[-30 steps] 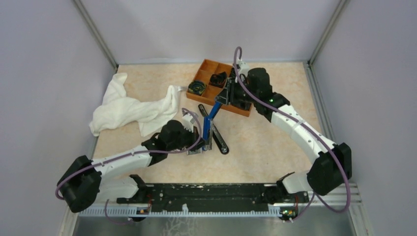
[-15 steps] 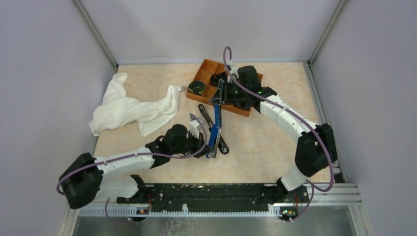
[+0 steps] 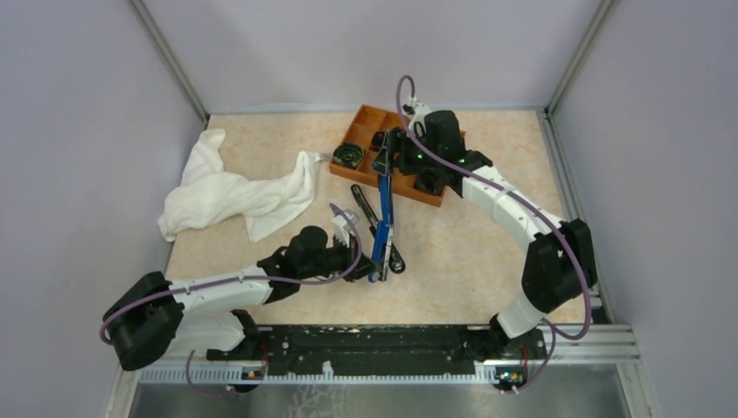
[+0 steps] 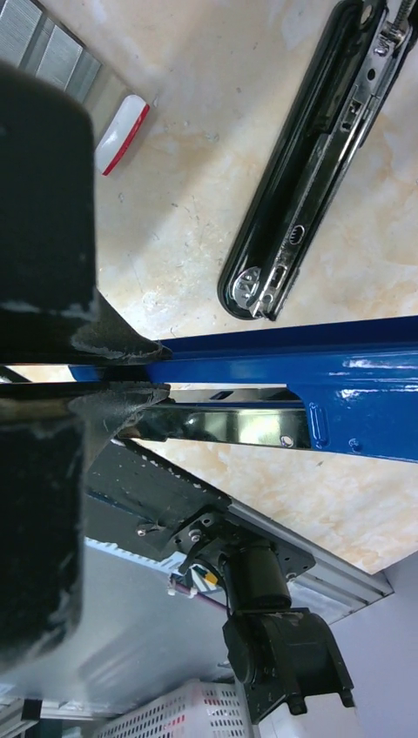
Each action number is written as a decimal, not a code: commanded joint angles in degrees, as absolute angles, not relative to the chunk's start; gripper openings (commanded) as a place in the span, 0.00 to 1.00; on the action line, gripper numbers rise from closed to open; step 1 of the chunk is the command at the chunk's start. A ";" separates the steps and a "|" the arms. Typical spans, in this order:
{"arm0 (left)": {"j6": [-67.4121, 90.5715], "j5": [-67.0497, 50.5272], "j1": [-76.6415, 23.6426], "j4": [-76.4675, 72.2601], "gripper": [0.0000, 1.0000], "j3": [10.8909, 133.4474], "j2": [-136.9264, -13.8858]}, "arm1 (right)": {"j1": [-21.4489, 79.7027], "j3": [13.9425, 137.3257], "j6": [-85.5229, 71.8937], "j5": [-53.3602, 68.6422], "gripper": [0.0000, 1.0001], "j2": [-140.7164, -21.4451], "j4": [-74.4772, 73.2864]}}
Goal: Load the staples into the stapler
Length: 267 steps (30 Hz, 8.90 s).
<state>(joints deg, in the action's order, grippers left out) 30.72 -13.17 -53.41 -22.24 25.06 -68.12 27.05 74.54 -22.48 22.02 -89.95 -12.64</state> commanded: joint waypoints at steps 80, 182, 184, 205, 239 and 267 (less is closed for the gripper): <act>47.03 2.24 -47.72 -19.35 0.60 22.21 -58.73 | 36.77 55.97 -9.88 4.56 0.00 -77.13 -21.18; 45.76 -4.83 -28.48 19.99 0.84 23.72 -44.43 | 59.76 66.46 -13.74 3.11 0.33 -96.28 -17.59; 47.11 -7.24 -28.48 19.36 0.82 21.97 -44.39 | 60.53 65.95 -15.56 3.05 0.31 -96.82 -16.94; 53.93 -20.61 -28.51 2.84 0.51 12.66 -51.00 | 64.54 67.63 -25.58 -5.76 0.27 -103.99 -17.43; 58.24 -24.17 -29.86 -11.61 0.38 8.75 -60.22 | 66.25 72.44 -24.92 -14.17 0.22 -108.52 -23.57; 56.02 -14.86 -30.81 -3.45 0.48 11.20 -54.08 | 66.16 69.91 -18.34 -16.96 0.18 -95.97 -25.46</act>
<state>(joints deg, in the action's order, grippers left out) 58.19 -18.76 -30.57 -8.12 9.47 -56.36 66.00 70.57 -21.17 -13.69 -101.41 -25.56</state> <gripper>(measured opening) 0.464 0.185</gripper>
